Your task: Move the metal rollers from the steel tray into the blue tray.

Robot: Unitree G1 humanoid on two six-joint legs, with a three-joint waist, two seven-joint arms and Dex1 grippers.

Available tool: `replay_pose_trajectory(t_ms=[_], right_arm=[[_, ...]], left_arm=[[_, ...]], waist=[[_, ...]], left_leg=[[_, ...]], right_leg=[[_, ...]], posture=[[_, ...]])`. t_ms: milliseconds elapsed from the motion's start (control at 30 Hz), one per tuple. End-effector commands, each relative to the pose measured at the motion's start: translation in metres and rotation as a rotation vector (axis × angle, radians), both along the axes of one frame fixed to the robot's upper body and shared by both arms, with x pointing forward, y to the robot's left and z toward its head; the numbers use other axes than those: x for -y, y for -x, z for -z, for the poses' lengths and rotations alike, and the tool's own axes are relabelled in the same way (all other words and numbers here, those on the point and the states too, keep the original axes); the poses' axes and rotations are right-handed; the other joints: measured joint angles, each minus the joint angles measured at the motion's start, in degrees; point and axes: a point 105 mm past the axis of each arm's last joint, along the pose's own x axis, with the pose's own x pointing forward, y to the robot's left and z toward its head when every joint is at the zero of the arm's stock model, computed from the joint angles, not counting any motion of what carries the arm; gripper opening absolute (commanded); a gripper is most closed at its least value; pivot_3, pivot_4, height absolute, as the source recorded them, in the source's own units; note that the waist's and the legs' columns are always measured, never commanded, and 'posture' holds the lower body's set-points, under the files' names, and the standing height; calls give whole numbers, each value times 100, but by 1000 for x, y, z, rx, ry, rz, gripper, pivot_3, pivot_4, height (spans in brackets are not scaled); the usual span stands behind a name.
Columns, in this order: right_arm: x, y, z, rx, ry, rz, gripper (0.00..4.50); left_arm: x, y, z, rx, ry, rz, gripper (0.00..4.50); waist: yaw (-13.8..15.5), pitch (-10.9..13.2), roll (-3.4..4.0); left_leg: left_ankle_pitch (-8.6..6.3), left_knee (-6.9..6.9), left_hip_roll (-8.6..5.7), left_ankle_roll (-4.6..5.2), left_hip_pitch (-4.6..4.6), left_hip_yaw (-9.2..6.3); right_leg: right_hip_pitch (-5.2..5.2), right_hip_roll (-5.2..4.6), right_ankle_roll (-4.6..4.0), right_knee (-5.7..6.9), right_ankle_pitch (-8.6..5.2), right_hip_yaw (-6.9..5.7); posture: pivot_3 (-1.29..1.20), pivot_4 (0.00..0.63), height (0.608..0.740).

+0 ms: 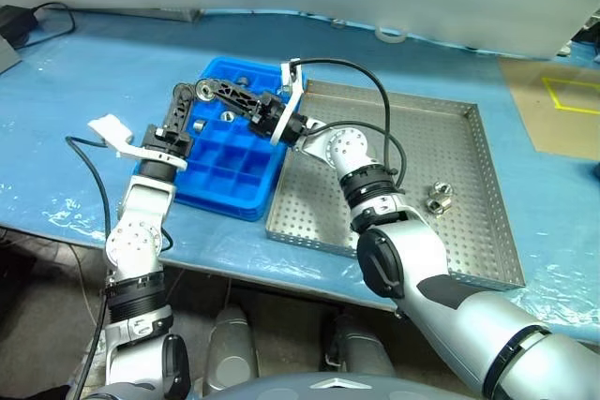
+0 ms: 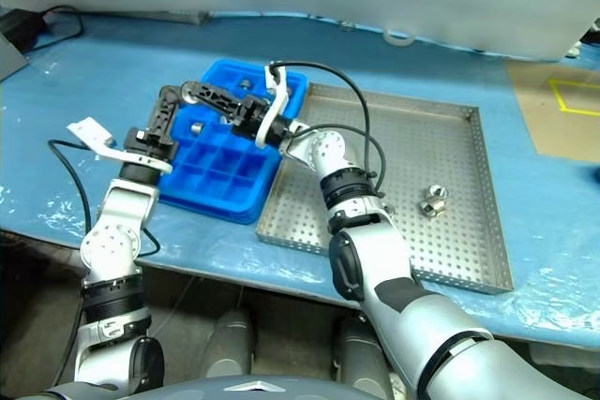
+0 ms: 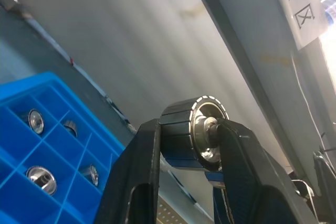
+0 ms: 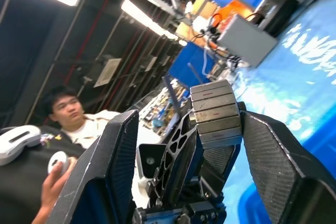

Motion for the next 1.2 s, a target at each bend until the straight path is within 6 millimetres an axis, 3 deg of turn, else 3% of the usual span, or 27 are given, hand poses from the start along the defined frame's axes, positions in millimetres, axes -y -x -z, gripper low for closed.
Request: replay_pose_trajectory(t_ms=[33, 233, 467, 533, 667, 833, 933, 1100, 1200], right_arm=[[-12, 7, -16, 29, -82, -16, 2519], [-7, 5, -17, 26, -97, -3, 697], [-8, 7, -16, 34, -96, -8, 688], [-8, 5, -15, 28, -87, 7, 688], [-3, -1, -16, -22, -125, 24, 688], [5, -6, -25, -88, -213, 21, 688], [7, -7, -28, -107, -239, 16, 688], [8, -6, -30, -116, -254, 5, 688], [6, -2, -29, -95, -232, -13, 688]], left_arm=[[15, -6, 12, -72, -33, 59, 1313], [18, -8, 19, -105, -35, 74, 1313], [11, -10, 19, -112, -12, 42, 1313], [-3, -9, 11, -68, 53, -21, 1313], [-66, 1, -8, 64, 377, -268, 1313], [-95, 12, -10, 131, 530, -352, 1313], [-96, 12, -10, 135, 550, -365, 1313], [-90, 11, -10, 133, 528, -350, 1313], [-77, 9, -12, 109, 335, -334, 1313]], waist=[[-17, 0, 0], [-21, 0, 0], [-17, 0, 0], [-16, 0, 0], [-5, 0, 0], [-96, -1, -1], [-144, -1, 0], [32, -1, -1], [4, -1, -1]], left_leg=[[1, 0, 0, 1, 0, 0], [2, -2, 0, 3, 0, 0], [3, -1, 1, 6, 0, 0], [5, -1, 0, 9, 0, 0], [8, 1, -2, 14, -3, 0], [9, 3, 0, 15, 6, 0], [9, -6, 5, 16, 13, 0], [-6, 18, 3, 44, -18, 0], [-10, 33, 2, 51, -19, 0]], right_leg=[[0, 0, 0, 0, 0, 0], [0, 1, -1, 0, 0, 0], [0, 1, -1, 2, 1, -1], [0, 1, -2, 3, 1, 0], [2, -2, -2, 2, 1, -1], [1, 2, -4, 5, 2, 4], [1, 13, -8, 4, 4, 9], [3, 0, -7, -4, 4, -6], [4, -4, -2, -3, 8, -4]], posture=[[0, 150, 740], [-9, 150, 740], [-6, 150, 740], [-6, 150, 740], [-4, 150, 740], [-1, 150, 740], [1, 150, 740], [-2, 150, 740], [-3, 150, 740]])
